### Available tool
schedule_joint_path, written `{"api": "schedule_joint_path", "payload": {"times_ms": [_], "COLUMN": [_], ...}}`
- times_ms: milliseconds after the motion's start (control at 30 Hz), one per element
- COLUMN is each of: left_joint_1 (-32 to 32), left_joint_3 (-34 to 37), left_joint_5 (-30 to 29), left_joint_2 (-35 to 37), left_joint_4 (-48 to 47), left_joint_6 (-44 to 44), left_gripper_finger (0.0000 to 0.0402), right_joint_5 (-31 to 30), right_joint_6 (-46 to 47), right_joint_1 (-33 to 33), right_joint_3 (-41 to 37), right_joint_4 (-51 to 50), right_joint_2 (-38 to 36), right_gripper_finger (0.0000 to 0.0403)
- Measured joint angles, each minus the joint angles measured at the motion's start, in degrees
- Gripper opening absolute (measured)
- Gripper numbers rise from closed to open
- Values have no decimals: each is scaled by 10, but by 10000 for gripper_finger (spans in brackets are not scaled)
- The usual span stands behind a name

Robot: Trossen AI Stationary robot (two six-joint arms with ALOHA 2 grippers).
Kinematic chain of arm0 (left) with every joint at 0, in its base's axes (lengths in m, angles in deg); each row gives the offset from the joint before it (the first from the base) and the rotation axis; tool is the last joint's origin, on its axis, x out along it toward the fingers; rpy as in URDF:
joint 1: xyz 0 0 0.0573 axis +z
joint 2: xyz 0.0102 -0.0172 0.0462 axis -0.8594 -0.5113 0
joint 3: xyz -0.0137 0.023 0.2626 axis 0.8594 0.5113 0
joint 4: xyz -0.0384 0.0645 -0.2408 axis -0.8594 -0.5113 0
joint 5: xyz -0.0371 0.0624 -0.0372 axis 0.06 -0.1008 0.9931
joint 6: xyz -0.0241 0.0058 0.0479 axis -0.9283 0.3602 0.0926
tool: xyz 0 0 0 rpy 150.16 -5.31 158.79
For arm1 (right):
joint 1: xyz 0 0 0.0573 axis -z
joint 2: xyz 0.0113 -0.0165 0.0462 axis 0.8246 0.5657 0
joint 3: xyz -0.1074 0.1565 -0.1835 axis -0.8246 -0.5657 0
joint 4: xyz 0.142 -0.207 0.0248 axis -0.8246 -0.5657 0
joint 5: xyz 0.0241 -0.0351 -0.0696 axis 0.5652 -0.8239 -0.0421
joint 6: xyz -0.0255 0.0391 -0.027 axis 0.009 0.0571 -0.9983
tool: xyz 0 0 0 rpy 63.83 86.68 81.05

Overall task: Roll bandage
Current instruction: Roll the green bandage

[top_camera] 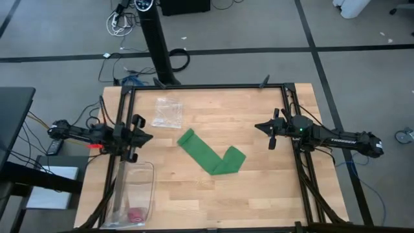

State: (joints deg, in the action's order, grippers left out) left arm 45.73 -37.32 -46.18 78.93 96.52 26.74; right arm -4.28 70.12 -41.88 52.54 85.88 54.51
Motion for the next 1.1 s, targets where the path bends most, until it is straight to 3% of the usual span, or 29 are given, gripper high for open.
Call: {"api": "schedule_joint_path", "payload": {"times_ms": [100, 233, 400, 500, 567, 1100], "left_joint_1": [0, 0, 0, 0, 0, 18], "left_joint_3": [0, 0, 0, -1, -15, -222], "left_joint_5": [-19, -114, -147, -133, -124, -153], "left_joint_2": [0, -6, -56, -106, -139, -582], "left_joint_4": [12, -23, 3, 76, 72, 65], "left_joint_6": [-46, -122, 56, 79, 80, -48], "left_gripper_finger": [6, 6, 6, 6, 6, 15], "right_joint_5": [0, 0, 0, 0, 0, 0], "right_joint_6": [0, 0, 0, 0, 0, 0], "right_joint_1": [0, 0, 0, 0, 0, 0], "right_joint_3": [0, 0, 0, 0, 0, 0], "right_joint_4": [0, 0, 0, 0, 0, 2], "right_joint_2": [0, 0, 0, 0, 0, 0], "right_gripper_finger": [6, 8, 6, 7, 8, 8]}}
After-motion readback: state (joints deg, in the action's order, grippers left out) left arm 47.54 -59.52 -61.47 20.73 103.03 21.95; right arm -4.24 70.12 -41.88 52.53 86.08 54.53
